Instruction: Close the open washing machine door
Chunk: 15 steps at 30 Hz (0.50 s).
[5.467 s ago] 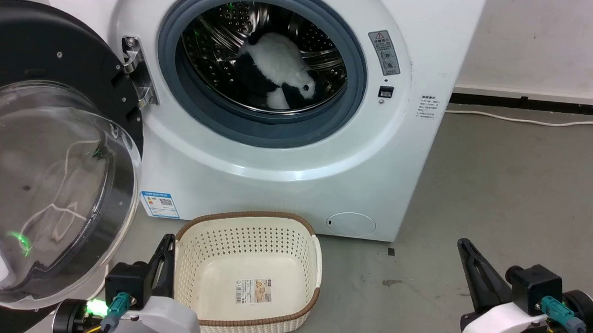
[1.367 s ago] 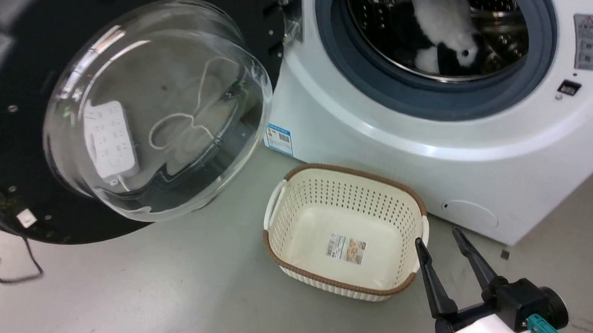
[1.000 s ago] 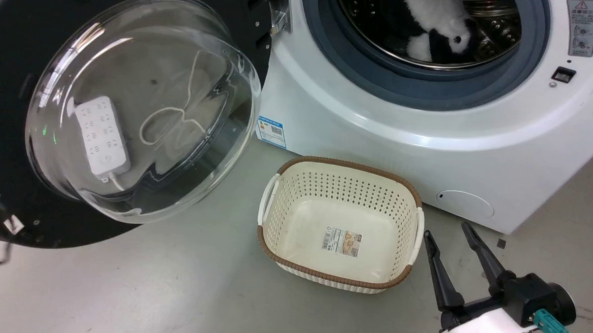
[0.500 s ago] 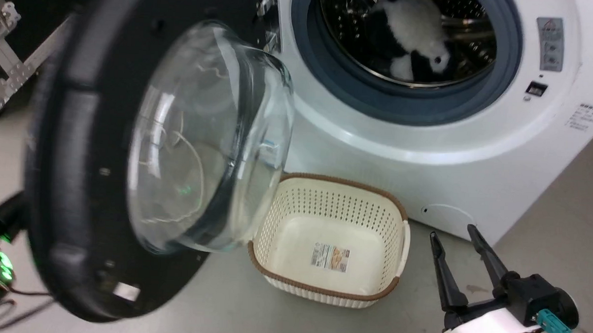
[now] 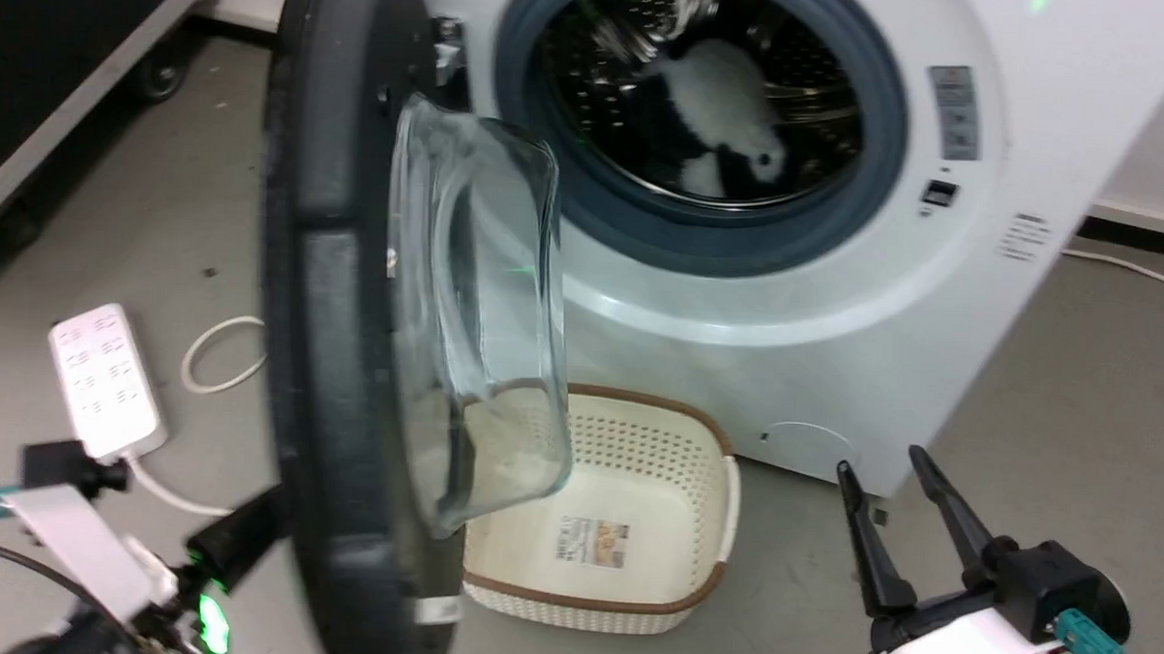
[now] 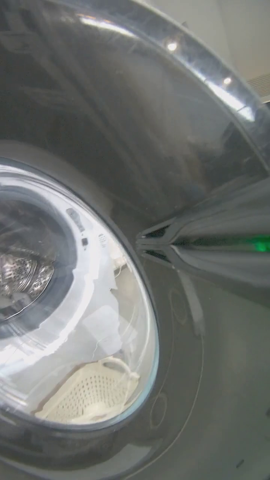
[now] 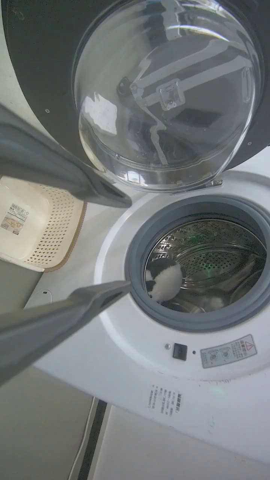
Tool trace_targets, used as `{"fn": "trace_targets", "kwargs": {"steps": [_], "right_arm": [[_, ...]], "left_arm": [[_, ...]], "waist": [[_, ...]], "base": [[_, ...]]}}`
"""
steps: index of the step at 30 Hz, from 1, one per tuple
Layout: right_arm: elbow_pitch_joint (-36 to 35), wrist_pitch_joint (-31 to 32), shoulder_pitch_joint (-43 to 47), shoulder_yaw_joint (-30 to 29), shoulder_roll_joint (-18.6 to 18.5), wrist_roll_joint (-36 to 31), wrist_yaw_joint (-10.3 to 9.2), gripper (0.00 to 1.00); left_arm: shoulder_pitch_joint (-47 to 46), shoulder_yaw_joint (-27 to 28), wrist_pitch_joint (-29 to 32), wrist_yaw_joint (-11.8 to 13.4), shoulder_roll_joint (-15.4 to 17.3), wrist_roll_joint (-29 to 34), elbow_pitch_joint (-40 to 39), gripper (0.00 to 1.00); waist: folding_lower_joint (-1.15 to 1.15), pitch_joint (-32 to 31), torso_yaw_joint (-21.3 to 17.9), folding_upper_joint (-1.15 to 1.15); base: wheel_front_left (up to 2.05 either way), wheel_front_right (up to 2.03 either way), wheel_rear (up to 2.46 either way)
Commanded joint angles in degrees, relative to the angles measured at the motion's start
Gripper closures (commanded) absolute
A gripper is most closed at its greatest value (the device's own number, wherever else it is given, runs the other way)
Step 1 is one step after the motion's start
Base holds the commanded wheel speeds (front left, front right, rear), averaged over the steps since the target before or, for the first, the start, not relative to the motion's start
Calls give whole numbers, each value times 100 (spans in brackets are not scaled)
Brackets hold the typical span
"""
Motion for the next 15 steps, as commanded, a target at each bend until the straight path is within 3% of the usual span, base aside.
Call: {"fn": "trace_targets", "kwargs": {"steps": [1,7,10,11,15], "right_arm": [[-6,-24,40,-58,18,-24,5,0],[-66,-24,-50,-239,19,-69,5,0],[-110,-24,-107,-311,4,-71,5,0],[-142,-24,-172,-369,-16,-49,5,0],[-162,-24,-296,-389,-47,2,5,0]], "left_arm": [[156,-162,-71,8,-59,-88,-131,100],[621,-1109,-891,0,-103,-741,-350,100],[700,-1679,-1473,-121,-104,-1054,-322,100],[608,-2234,-2032,-265,-105,-1320,-198,100],[230,-2876,-2788,-492,-105,-1451,154,100]], "waist": [[0,-32,-205,0],[0,118,-771,0],[0,271,-1081,0],[0,460,-1396,0],[0,753,-1837,0]], "base": [[0,0,0],[0,0,0],[0,0,0],[0,0,0],[0,0,0]]}}
